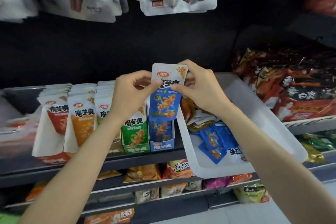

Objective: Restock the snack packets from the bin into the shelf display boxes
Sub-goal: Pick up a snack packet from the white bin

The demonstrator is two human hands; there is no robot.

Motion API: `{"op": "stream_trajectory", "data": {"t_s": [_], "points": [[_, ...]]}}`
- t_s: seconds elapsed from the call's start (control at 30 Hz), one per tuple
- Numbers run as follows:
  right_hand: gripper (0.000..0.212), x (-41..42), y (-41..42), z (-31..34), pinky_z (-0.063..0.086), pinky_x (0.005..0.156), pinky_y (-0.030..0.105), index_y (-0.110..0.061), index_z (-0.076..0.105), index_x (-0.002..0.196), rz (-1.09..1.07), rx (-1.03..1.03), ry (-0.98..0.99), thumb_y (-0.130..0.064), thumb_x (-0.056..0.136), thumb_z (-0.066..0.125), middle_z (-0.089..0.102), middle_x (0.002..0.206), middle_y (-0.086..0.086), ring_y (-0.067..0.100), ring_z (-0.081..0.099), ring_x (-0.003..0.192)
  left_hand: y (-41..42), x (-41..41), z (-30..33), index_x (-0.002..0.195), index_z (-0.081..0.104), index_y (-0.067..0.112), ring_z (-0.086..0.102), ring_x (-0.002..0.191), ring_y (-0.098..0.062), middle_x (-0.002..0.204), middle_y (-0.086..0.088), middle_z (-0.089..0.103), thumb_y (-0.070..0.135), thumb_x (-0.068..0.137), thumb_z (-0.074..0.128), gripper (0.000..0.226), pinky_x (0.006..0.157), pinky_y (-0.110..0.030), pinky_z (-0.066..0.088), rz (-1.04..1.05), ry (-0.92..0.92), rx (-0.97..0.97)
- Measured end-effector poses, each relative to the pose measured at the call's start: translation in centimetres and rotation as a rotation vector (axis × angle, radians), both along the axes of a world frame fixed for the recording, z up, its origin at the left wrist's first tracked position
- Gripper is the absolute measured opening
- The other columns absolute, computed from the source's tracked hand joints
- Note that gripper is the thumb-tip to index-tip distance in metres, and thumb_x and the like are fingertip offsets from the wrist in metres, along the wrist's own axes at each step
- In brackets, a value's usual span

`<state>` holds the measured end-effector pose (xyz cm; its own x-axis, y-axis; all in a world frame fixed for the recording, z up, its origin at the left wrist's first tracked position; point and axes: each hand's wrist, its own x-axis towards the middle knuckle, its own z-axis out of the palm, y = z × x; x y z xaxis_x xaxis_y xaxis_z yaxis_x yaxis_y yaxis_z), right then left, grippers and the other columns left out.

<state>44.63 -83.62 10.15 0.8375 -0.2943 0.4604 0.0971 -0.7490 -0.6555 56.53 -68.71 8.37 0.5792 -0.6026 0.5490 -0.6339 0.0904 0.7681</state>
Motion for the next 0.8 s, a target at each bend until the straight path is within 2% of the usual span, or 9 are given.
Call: {"op": "stream_trajectory", "data": {"t_s": [0.07,0.2,0.3,0.4,0.47,0.53,0.6,0.7,0.8], "points": [[0.032,1.0,0.3,-0.6,0.057,0.068,0.027,-0.017,0.053,0.113,-0.013,-0.087,0.003,-0.020,0.085,0.069,0.071,0.094,-0.007,0.004,0.067,0.081,0.8,0.6,-0.5,0.089,0.063,0.037,0.064,0.077,0.003,0.081,0.027,0.067,0.018,0.084,0.071,0.021,0.069,-0.015,0.049,0.019,-0.041,0.040],[0.034,2.2,0.5,-2.3,0.055,0.070,0.037,-0.018,0.051,0.117,-0.029,-0.279,0.067,-0.023,0.088,0.065,0.071,0.092,-0.001,0.014,0.067,0.079,1.7,1.8,-2.4,0.103,0.057,0.030,0.063,0.083,0.001,0.088,0.016,0.067,0.019,0.083,0.072,0.028,0.073,-0.016,0.051,0.072,-0.105,0.131],[0.036,3.0,0.5,-3.9,0.054,0.070,0.039,-0.016,0.049,0.118,-0.058,-0.364,0.137,-0.026,0.088,0.065,0.070,0.085,0.005,0.021,0.067,0.076,1.9,2.3,-3.9,0.113,0.058,0.024,0.065,0.077,-0.005,0.087,0.007,0.069,0.024,0.083,0.072,0.033,0.068,-0.022,0.053,0.183,-0.317,0.230],[0.045,3.9,0.3,-5.0,0.053,0.071,0.034,-0.011,0.047,0.125,-0.095,-0.340,0.237,-0.029,0.087,0.066,0.069,0.084,0.008,0.023,0.066,0.077,1.4,2.7,-4.5,0.106,0.065,0.018,0.065,0.066,-0.019,0.082,0.001,0.070,0.032,0.085,0.065,0.025,0.057,-0.031,0.053,0.289,-0.557,0.288],[0.047,4.3,0.2,-5.6,0.052,0.072,0.032,-0.010,0.049,0.125,-0.145,-0.367,0.300,-0.033,0.087,0.065,0.068,0.092,0.008,0.024,0.064,0.084,0.7,3.0,-4.5,0.102,0.068,0.017,0.065,0.074,-0.024,0.085,-0.001,0.071,0.030,0.085,0.068,0.021,0.064,-0.033,0.049,0.305,-0.598,0.336],[0.043,4.5,-0.2,-5.9,0.047,0.077,0.034,-0.010,0.055,0.118,-0.197,-0.496,0.353,-0.038,0.087,0.063,0.061,0.107,0.007,0.024,0.056,0.101,0.0,3.4,-4.9,0.102,0.070,0.020,0.061,0.093,-0.025,0.096,0.001,0.071,0.030,0.086,0.068,0.019,0.080,-0.038,0.044,0.297,-0.632,0.454],[0.036,4.3,-0.6,-6.3,0.045,0.083,0.033,-0.014,0.059,0.113,-0.211,-0.512,0.345,-0.038,0.087,0.063,0.053,0.113,0.005,0.022,0.048,0.110,-0.6,3.5,-5.3,0.106,0.070,0.025,0.052,0.108,-0.023,0.109,0.004,0.067,0.032,0.088,0.064,0.021,0.091,-0.041,0.036,0.300,-0.666,0.587],[0.029,2.7,-1.2,-6.5,0.038,0.073,0.025,-0.019,0.058,0.112,-0.202,-0.414,0.228,-0.031,0.086,0.065,0.046,0.100,-0.001,0.016,0.050,0.095,-1.1,3.0,-5.6,0.115,0.067,0.023,0.049,0.112,-0.025,0.113,0.002,0.063,0.030,0.084,0.068,0.032,0.092,-0.042,0.034,0.328,-0.714,0.612],[0.022,-0.5,-3.0,-6.1,0.040,0.067,0.026,-0.018,0.061,0.105,-0.202,-0.375,0.144,-0.024,0.085,0.066,0.050,0.092,-0.004,0.011,0.052,0.080,-1.9,1.5,-5.1,0.111,0.068,0.021,0.054,0.104,-0.024,0.106,0.002,0.065,0.026,0.085,0.067,0.027,0.087,-0.037,0.037,0.278,-0.750,0.408]]}}
